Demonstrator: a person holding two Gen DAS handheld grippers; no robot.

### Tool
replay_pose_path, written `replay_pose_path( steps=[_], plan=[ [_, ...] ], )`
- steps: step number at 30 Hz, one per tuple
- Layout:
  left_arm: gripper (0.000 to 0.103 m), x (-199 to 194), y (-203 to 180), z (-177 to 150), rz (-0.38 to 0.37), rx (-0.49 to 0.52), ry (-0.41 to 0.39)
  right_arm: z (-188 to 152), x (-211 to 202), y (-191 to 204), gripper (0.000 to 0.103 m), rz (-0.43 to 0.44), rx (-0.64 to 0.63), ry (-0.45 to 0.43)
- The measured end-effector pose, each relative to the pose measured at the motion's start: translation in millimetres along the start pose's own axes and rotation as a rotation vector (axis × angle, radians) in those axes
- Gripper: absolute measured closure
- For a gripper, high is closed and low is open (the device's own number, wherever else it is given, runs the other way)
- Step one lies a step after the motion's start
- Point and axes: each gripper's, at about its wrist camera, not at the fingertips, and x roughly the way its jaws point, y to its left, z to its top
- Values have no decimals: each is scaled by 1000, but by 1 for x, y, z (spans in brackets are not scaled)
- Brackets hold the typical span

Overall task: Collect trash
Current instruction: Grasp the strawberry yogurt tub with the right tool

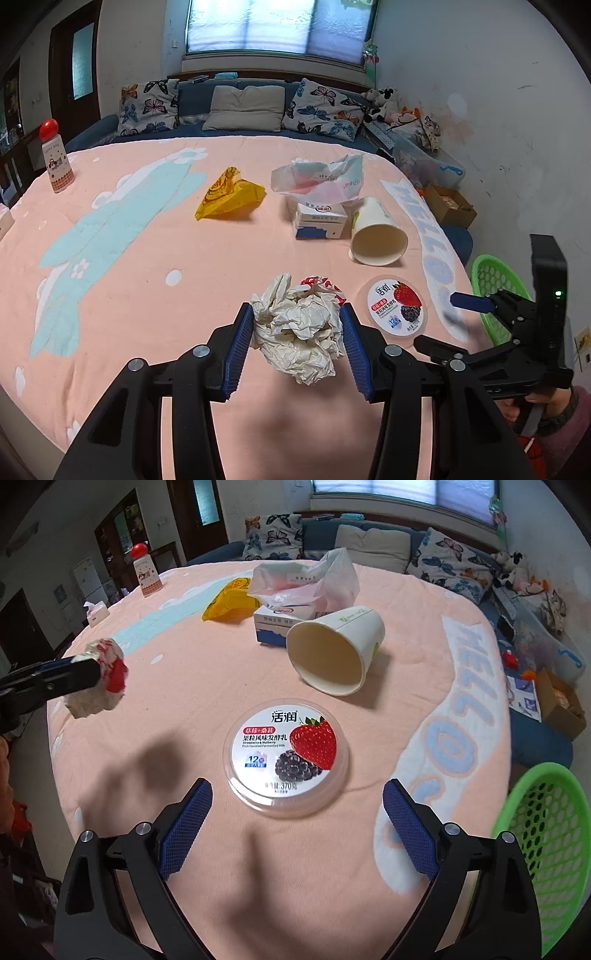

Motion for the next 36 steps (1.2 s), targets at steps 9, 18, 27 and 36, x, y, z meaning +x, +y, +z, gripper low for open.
replay_pose_path(
  steps=[9, 18, 27, 36],
  plan=[
    [56, -1, 4, 4, 2, 0, -4, 8, 25, 8, 9, 6, -20, 41],
    [56, -1, 10, 11, 7, 1, -9, 13, 41, 16, 8, -10, -36, 57],
    [56, -1, 12, 12, 7, 3, -8, 14, 52, 12, 10, -22, -26, 75],
    [56, 2, 10, 14, -2, 2, -3, 11, 46, 13, 11, -31, -29, 66]
  ],
)
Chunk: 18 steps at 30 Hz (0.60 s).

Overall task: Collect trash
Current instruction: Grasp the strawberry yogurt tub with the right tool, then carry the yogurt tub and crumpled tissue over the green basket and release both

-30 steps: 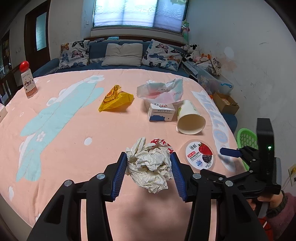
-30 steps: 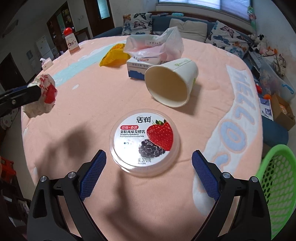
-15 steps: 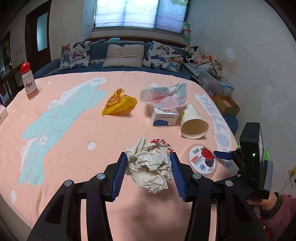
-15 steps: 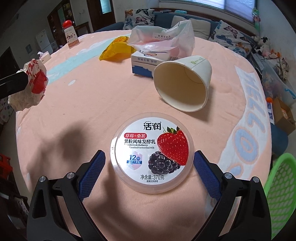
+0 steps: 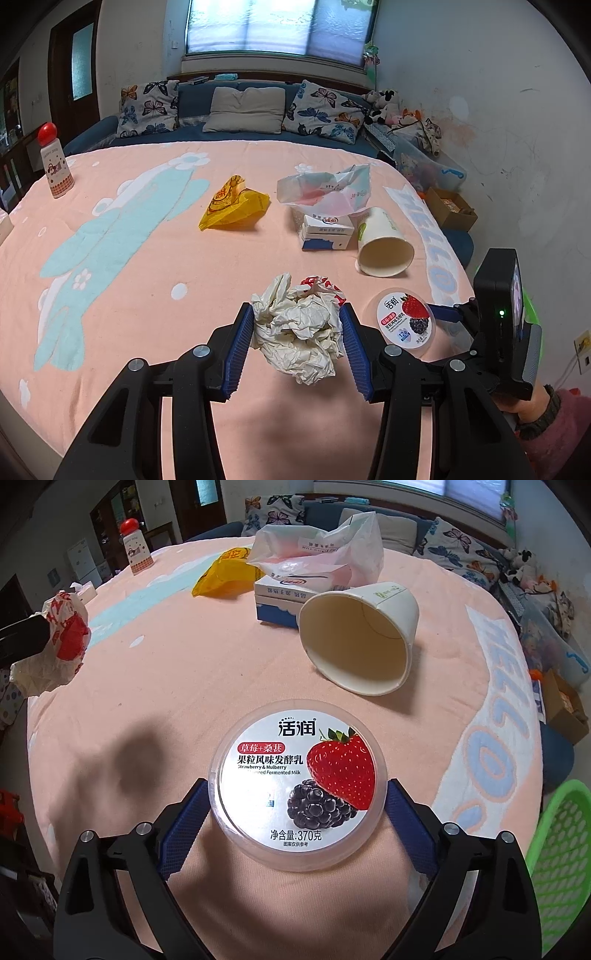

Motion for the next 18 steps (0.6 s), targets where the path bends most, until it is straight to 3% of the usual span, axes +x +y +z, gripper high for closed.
replay_pose_path(
  steps=[10, 18],
  plan=[
    [57, 3, -17, 0, -36, 21, 0, -9, -30, -10, 11, -14, 16, -40],
    [56, 3, -40, 4, -72, 52, -3, -22, -62, -36, 11, -73, 58, -82]
  ],
)
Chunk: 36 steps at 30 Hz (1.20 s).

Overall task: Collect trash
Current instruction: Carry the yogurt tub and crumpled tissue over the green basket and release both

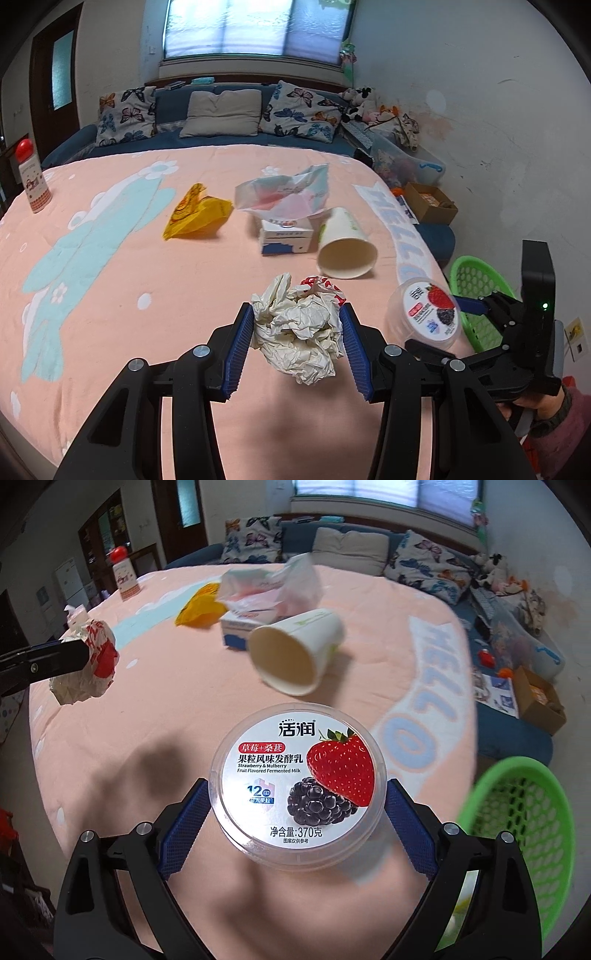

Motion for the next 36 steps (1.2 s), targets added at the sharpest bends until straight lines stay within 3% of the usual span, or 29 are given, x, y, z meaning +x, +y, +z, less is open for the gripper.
replay_pose_path(
  steps=[8, 21, 36],
  plan=[
    [56, 4, -26, 7, -52, 37, 4, -17, -25, -44, 11, -81, 73, -25],
    [56, 29, -107, 21, -162, 159, 33, -62, -56, -131, 11, -244, 224, 3],
    [56, 65, -195, 34, -277, 267, 86, -102, -81, -190, 10, -317, 350, 9]
  ],
)
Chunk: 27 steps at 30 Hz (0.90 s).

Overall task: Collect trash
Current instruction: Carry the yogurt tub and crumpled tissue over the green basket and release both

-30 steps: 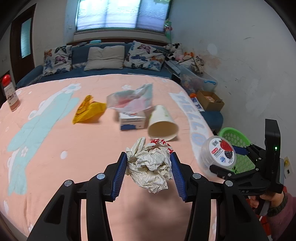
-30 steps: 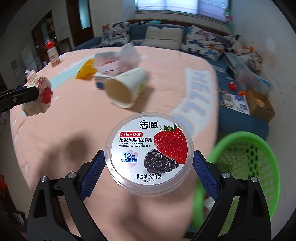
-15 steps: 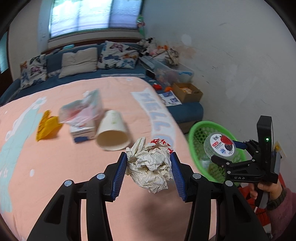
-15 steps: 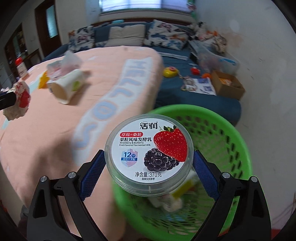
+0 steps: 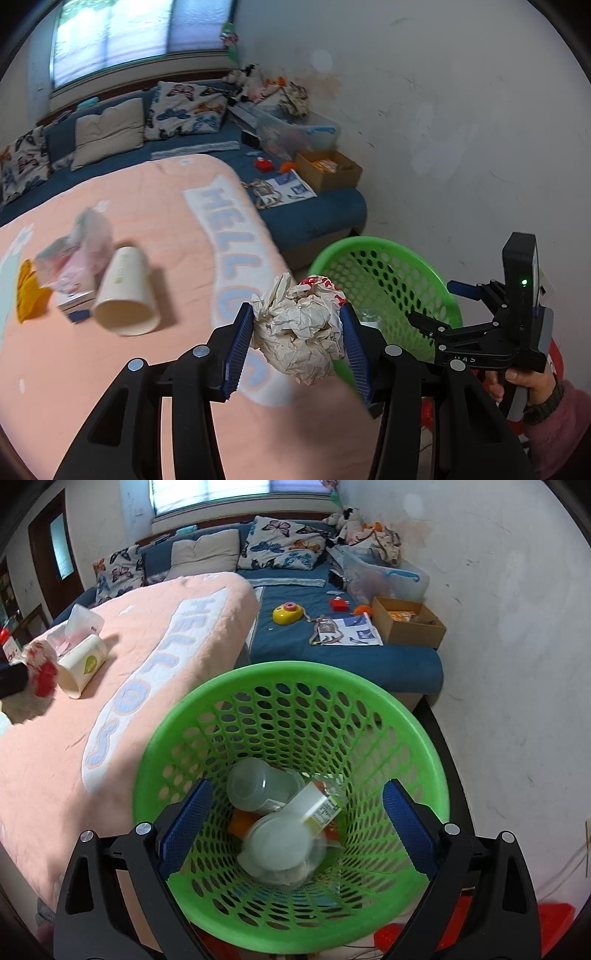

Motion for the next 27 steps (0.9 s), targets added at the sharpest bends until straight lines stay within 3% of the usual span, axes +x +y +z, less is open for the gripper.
replay_pose_path(
  steps=[15, 20, 21, 27],
  plan=[
    [50, 55, -46, -1, -110, 17, 86, -19, -28, -31, 10, -18, 45, -35],
    [41, 64, -55, -3, -147, 8, 91, -25, -33, -33, 10, -16, 55, -43],
    [32, 66, -56, -3, -152, 7, 93, -25, -33, -34, 10, -14, 57, -43],
    [31, 59, -51, -7, -129, 10, 90, -27, -38, -32, 10, -9, 53, -44]
  ],
)
